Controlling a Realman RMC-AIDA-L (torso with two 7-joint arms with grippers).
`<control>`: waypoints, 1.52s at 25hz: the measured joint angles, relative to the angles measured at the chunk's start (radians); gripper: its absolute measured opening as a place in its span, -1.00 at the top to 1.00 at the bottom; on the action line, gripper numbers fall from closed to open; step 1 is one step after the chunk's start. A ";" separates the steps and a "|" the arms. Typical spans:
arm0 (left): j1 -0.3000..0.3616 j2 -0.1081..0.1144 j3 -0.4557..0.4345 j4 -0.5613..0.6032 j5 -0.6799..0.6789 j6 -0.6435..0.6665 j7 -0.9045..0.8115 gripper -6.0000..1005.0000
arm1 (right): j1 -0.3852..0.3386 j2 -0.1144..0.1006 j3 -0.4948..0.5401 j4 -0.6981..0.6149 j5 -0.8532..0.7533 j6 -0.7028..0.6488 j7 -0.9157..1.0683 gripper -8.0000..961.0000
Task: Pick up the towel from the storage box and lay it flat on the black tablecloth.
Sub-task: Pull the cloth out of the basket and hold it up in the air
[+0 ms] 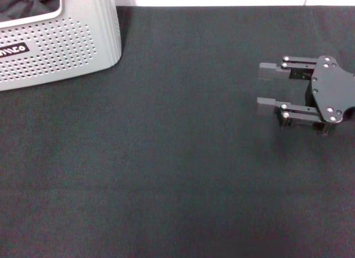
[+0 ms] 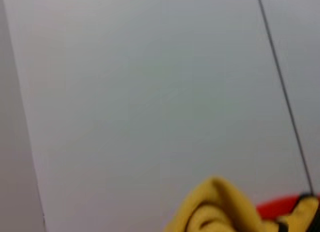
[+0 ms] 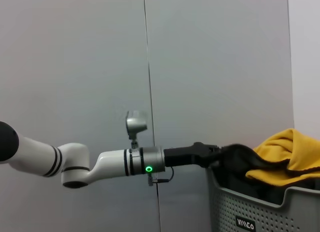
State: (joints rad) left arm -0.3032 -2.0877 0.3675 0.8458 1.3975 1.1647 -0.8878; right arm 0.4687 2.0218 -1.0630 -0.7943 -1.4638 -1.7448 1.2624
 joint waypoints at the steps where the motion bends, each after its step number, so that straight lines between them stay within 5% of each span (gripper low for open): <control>1: 0.004 0.002 -0.001 -0.011 -0.023 0.024 0.004 0.63 | 0.000 0.000 0.000 0.002 0.001 0.000 0.000 -0.20; 3: 0.011 0.007 -0.002 -0.025 -0.050 0.060 0.006 0.89 | -0.001 0.000 0.000 0.006 0.002 -0.002 0.000 -0.20; 10: 0.022 0.006 -0.003 -0.035 -0.090 0.201 -0.044 0.94 | -0.002 0.000 0.004 0.006 0.002 -0.013 0.000 -0.20; 18: 0.025 0.002 0.003 -0.074 -0.324 0.640 -0.249 0.95 | -0.004 0.001 0.008 0.019 0.009 -0.014 -0.001 -0.20; 23: -0.002 0.009 0.011 -0.072 -0.404 0.800 -0.497 0.95 | -0.005 0.002 0.005 0.034 0.031 -0.014 -0.021 -0.20; 29: -0.014 0.031 0.142 -0.074 -0.477 0.846 -0.666 0.95 | 0.007 0.003 0.000 0.055 0.066 -0.018 -0.033 -0.20; 38: -0.047 -0.004 0.326 -0.227 -0.506 0.850 -0.567 0.95 | 0.084 0.006 -0.129 0.158 0.221 -0.013 -0.147 -0.20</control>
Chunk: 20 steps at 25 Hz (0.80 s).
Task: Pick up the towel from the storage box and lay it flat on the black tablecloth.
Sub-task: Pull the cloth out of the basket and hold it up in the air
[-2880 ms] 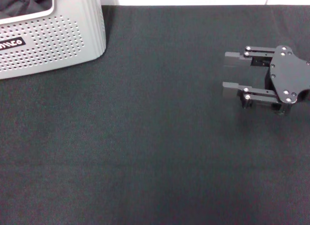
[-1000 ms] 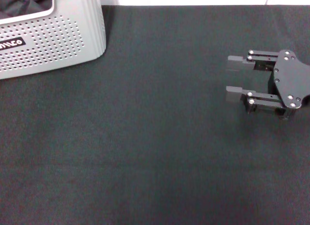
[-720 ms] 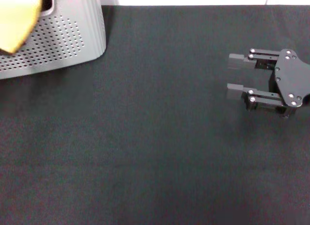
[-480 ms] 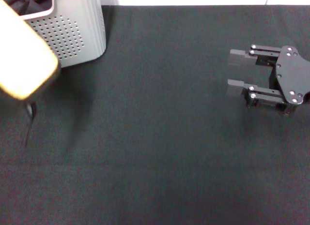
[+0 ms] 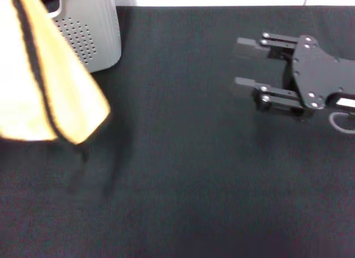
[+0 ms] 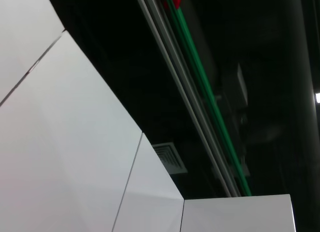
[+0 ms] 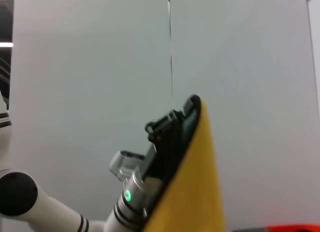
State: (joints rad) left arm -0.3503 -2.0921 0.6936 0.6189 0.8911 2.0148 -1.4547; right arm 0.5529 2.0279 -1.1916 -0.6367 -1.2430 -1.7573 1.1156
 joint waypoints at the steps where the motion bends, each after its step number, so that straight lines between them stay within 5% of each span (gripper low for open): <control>1: -0.007 -0.001 0.019 -0.024 -0.006 0.000 0.027 0.95 | 0.012 0.000 -0.020 0.013 0.020 0.008 -0.014 -0.20; 7: -0.071 -0.004 0.113 -0.180 -0.042 0.000 0.189 0.95 | 0.071 0.000 -0.171 0.057 0.166 0.091 -0.050 -0.20; 15: -0.182 -0.011 0.119 -0.360 -0.047 -0.003 0.381 0.95 | 0.102 0.000 -0.517 0.041 0.495 0.330 -0.154 -0.20; 20: -0.224 -0.011 0.119 -0.417 -0.048 -0.007 0.465 0.95 | 0.121 0.000 -0.610 0.033 0.574 0.362 -0.164 -0.20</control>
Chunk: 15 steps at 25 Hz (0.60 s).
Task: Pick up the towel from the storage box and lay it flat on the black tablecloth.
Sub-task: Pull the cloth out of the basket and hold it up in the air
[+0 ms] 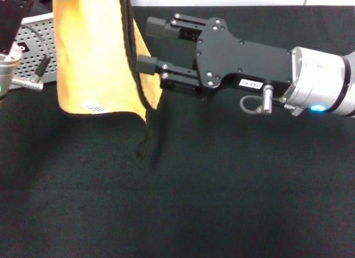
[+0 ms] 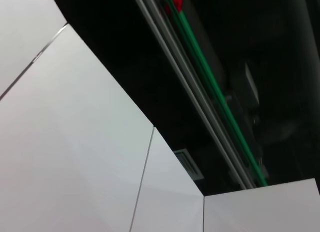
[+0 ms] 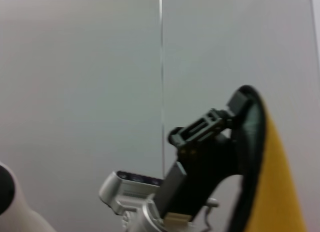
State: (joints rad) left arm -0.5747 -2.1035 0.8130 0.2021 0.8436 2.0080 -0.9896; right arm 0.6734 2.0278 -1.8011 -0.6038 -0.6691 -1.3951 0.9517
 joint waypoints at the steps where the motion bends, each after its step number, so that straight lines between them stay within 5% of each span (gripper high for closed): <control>1: -0.004 0.000 0.000 -0.005 0.000 0.000 0.018 0.95 | -0.001 0.000 -0.008 -0.006 0.003 0.000 0.003 -0.19; 15: -0.029 -0.004 0.000 -0.039 -0.013 0.004 0.087 0.95 | -0.029 0.000 -0.046 -0.043 0.079 0.158 0.016 -0.12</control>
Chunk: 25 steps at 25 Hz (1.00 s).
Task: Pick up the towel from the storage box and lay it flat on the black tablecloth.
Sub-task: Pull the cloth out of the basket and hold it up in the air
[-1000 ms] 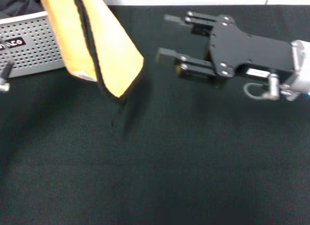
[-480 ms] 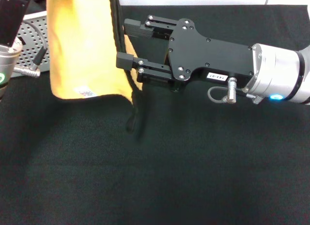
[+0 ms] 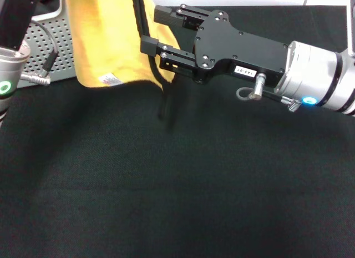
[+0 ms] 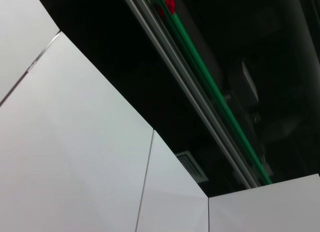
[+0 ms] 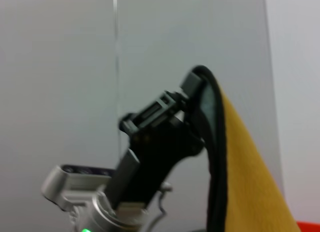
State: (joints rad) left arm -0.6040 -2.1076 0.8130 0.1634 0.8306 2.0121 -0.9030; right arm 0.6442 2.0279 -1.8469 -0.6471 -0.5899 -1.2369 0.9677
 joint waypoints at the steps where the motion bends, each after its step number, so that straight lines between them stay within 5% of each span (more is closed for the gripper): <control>1: 0.000 0.000 0.000 0.000 -0.003 0.000 0.000 0.95 | 0.000 0.000 -0.004 -0.001 0.005 0.019 -0.001 -0.12; 25: 0.027 0.005 0.011 0.021 -0.027 0.018 -0.033 0.95 | -0.060 0.000 0.007 -0.001 0.001 0.121 -0.018 0.00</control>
State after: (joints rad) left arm -0.5774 -2.1029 0.8235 0.1839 0.8038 2.0304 -0.9362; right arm 0.5843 2.0279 -1.8397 -0.6478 -0.5889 -1.1156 0.9501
